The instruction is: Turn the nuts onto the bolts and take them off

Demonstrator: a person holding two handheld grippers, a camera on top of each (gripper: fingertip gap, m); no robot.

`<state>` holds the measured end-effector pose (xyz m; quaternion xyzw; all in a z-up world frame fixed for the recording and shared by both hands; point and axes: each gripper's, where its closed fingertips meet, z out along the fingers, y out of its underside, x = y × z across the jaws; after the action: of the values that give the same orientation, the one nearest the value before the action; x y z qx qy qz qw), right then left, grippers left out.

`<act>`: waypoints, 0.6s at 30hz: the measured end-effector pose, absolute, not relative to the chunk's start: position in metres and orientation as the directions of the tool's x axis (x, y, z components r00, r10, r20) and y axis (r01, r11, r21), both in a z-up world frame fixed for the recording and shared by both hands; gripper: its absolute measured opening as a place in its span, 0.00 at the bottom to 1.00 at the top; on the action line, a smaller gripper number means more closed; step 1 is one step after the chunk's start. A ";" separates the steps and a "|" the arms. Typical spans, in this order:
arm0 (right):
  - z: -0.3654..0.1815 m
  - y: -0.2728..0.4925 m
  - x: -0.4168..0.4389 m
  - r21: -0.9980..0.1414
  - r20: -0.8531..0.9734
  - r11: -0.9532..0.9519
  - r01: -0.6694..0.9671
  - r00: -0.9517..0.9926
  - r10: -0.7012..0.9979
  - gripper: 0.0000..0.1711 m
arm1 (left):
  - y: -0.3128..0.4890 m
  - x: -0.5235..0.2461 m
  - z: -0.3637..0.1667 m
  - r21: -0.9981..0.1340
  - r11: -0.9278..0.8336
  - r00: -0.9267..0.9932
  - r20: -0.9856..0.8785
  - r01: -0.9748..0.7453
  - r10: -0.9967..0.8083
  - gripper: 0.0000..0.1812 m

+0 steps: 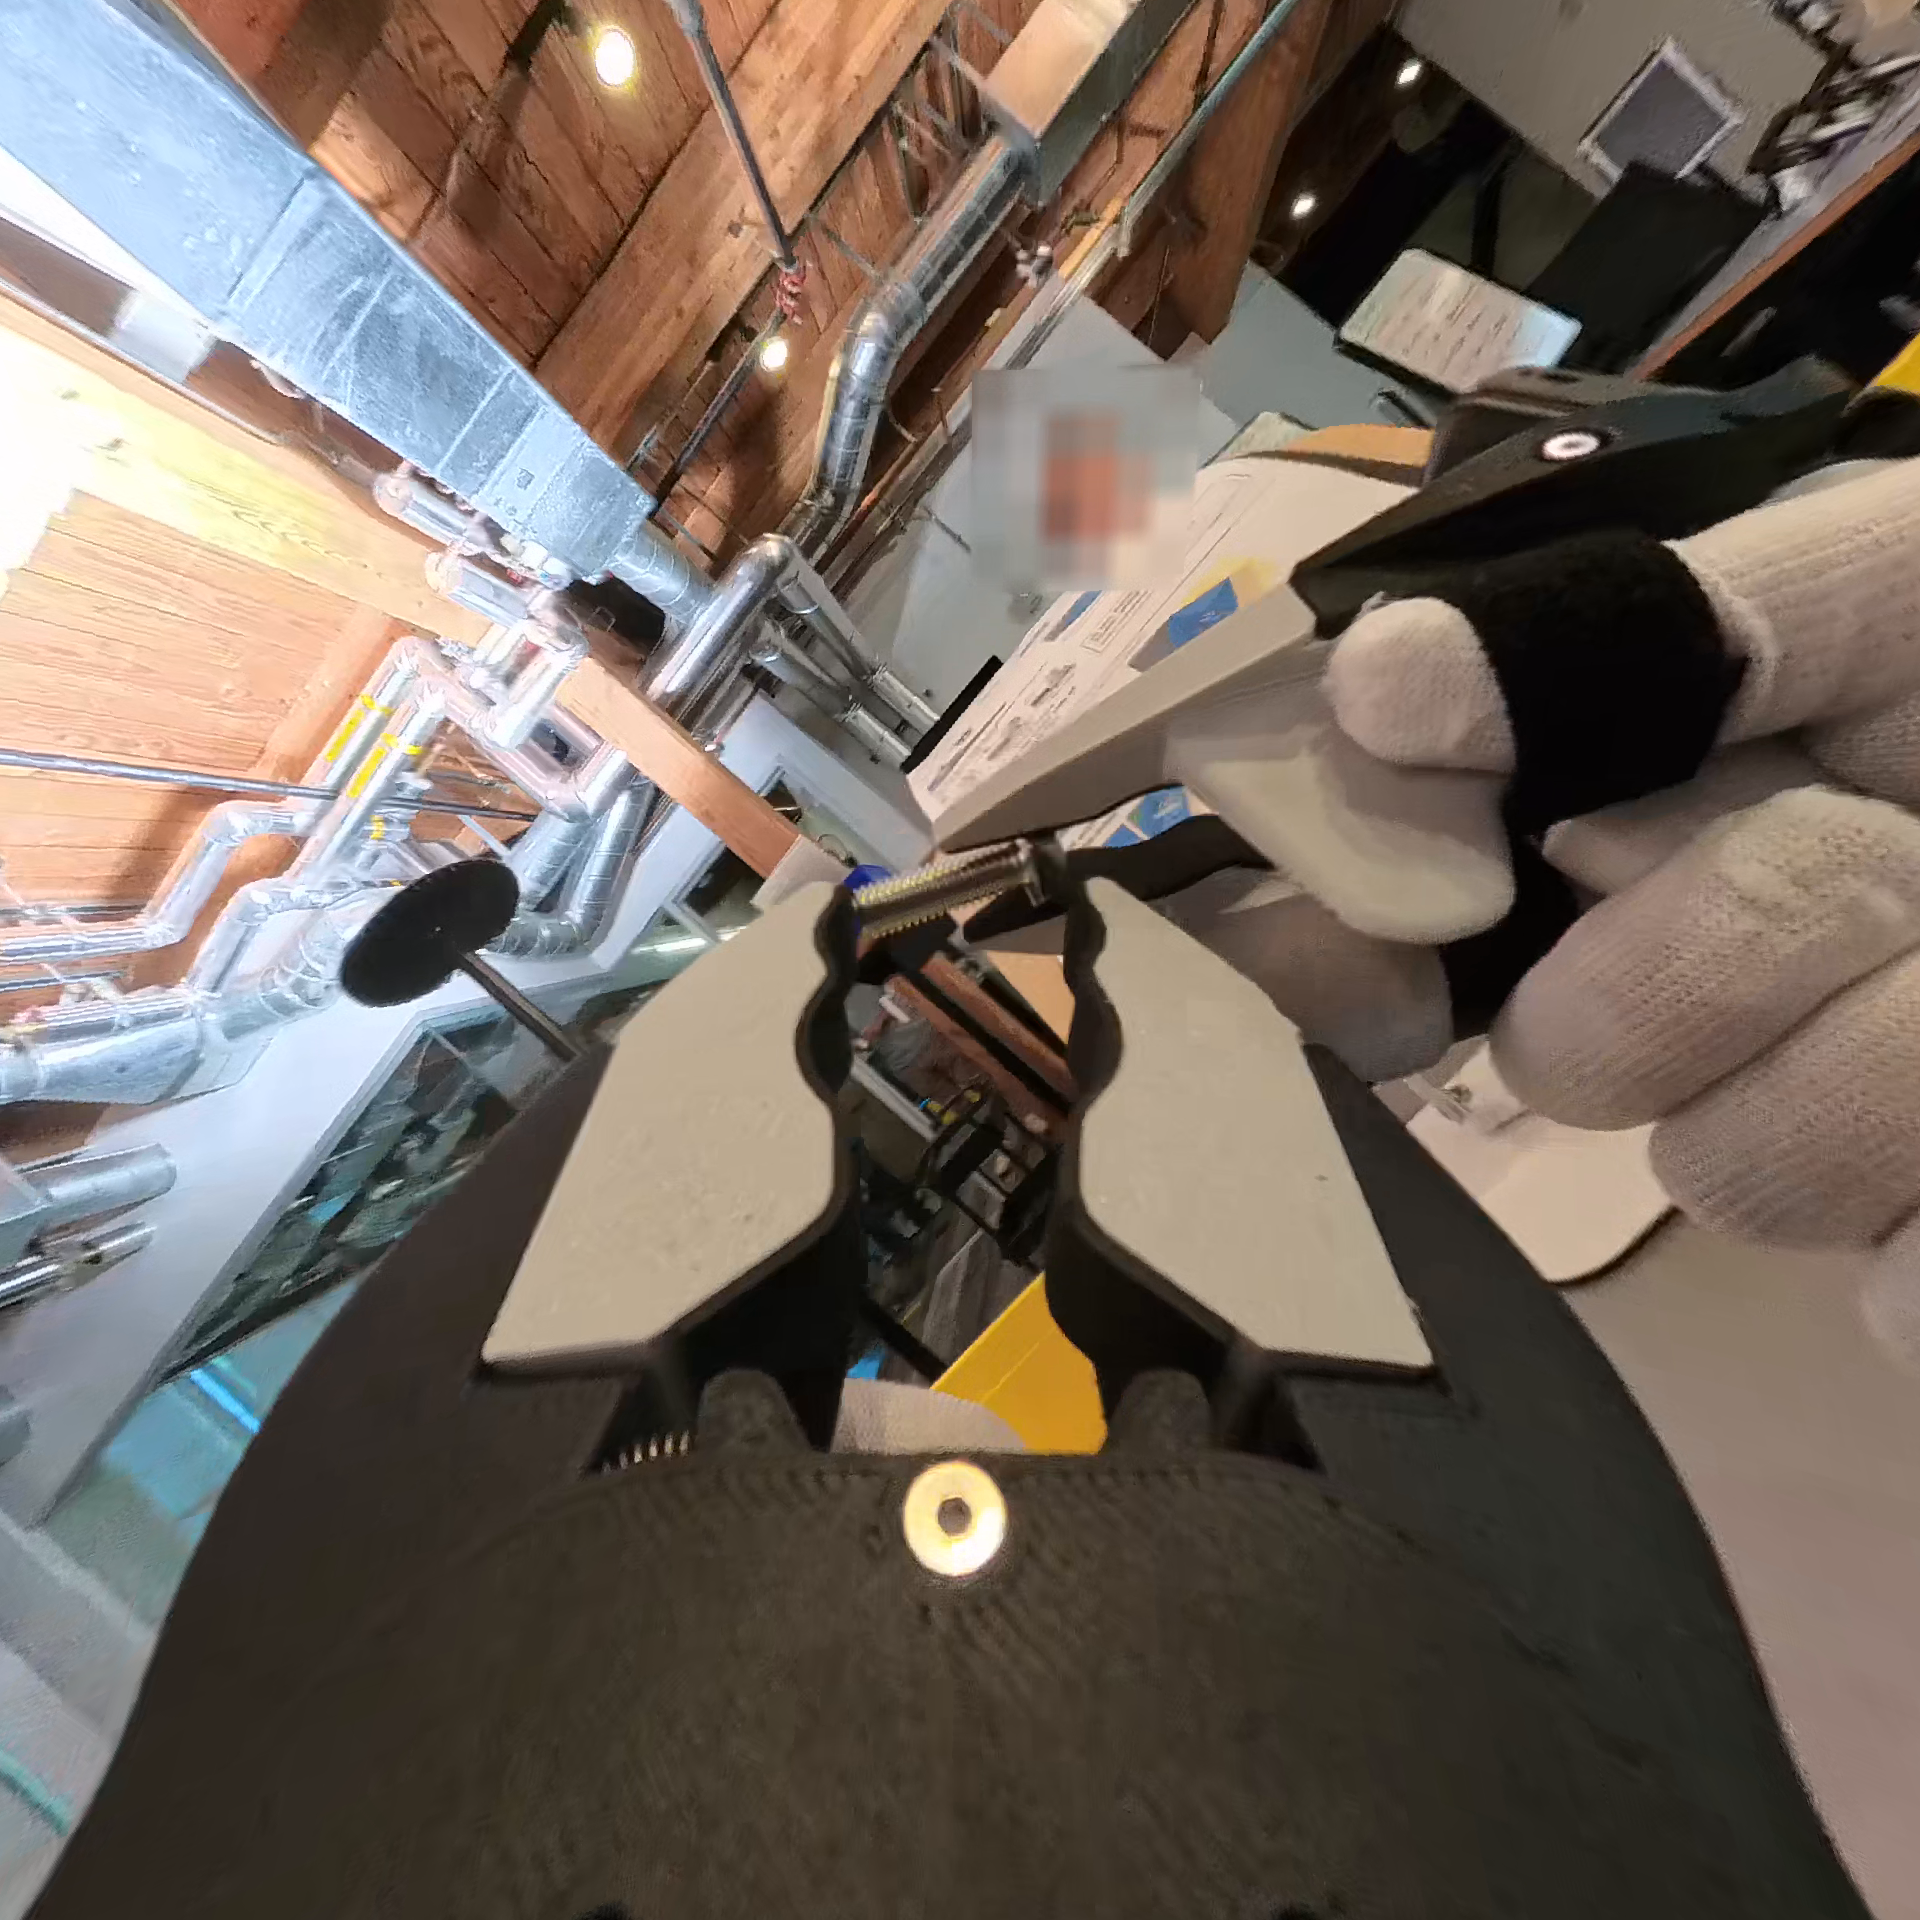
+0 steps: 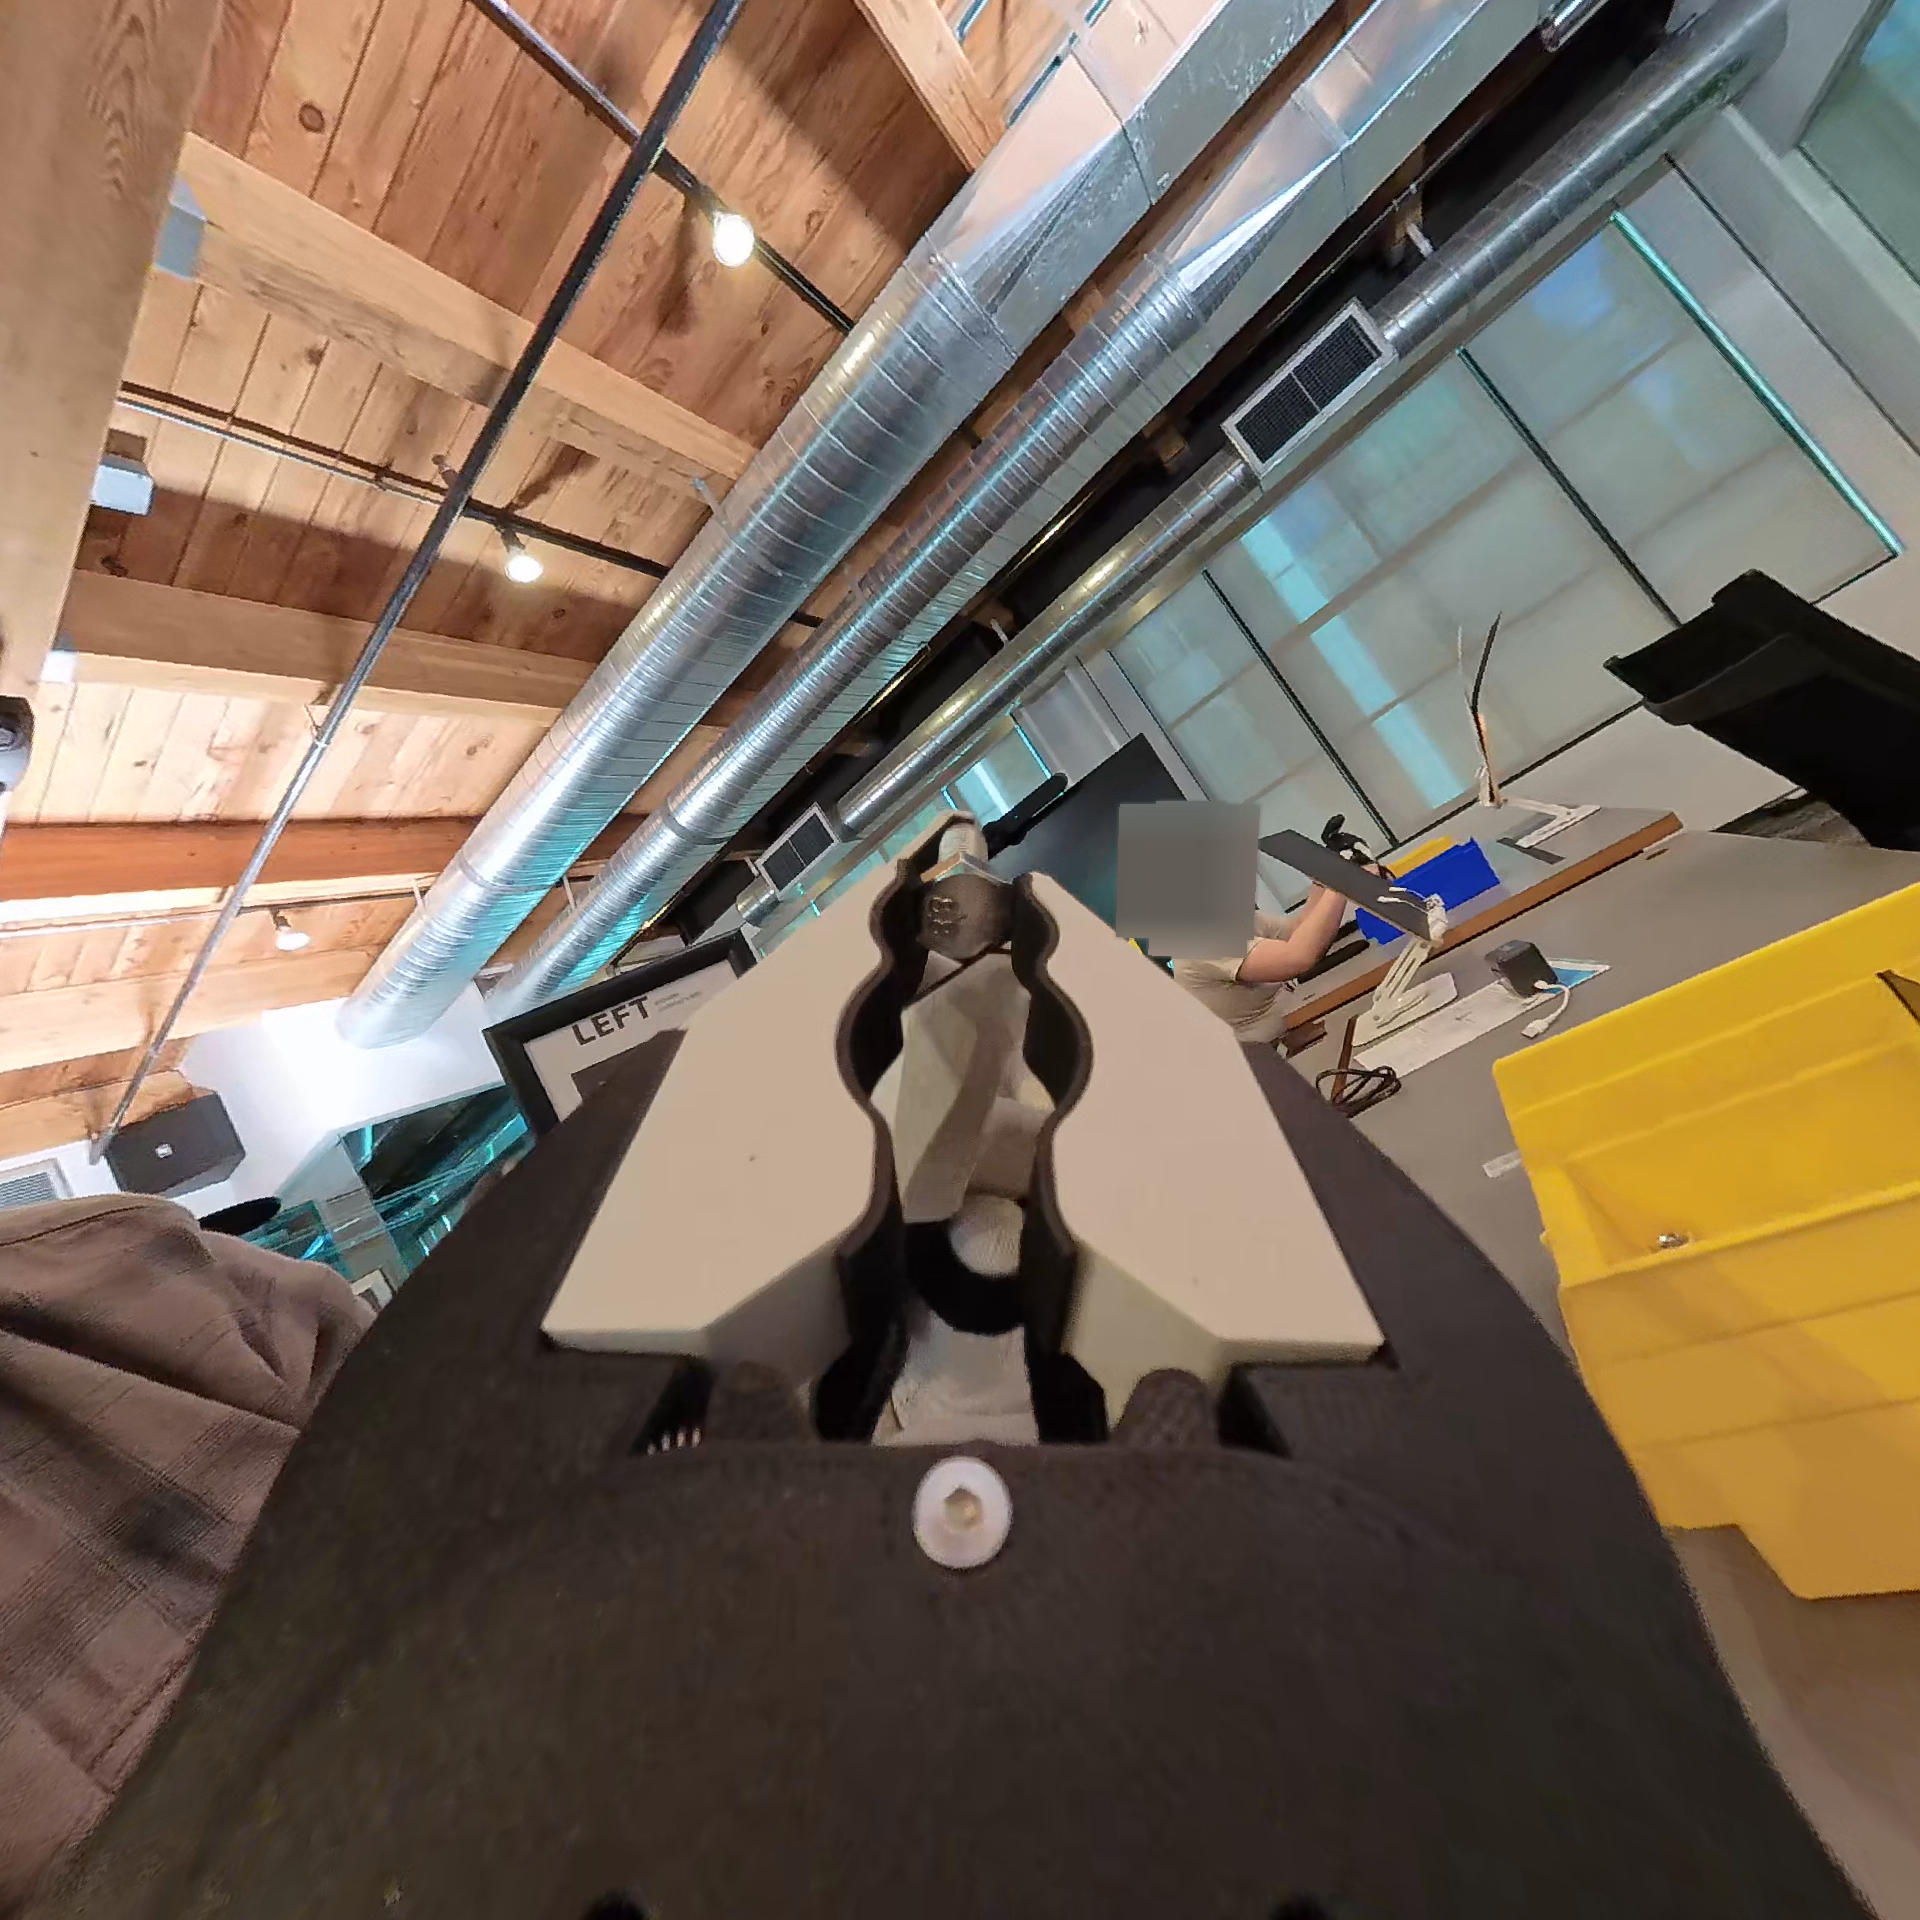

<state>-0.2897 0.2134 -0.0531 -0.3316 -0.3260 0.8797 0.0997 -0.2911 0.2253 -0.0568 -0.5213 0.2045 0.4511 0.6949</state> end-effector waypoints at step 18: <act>-0.093 0.196 -0.282 -0.878 -0.429 -0.429 0.211 -0.743 0.513 0.10 | 0.223 -0.283 -0.089 -0.452 -0.010 0.439 -0.859 -0.892 -0.262 0.21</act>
<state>-0.2822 0.1965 -0.0930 -0.3449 -0.5251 0.7718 0.0980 -0.2830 0.2227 -0.0889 -0.6496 0.4442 0.2884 0.5455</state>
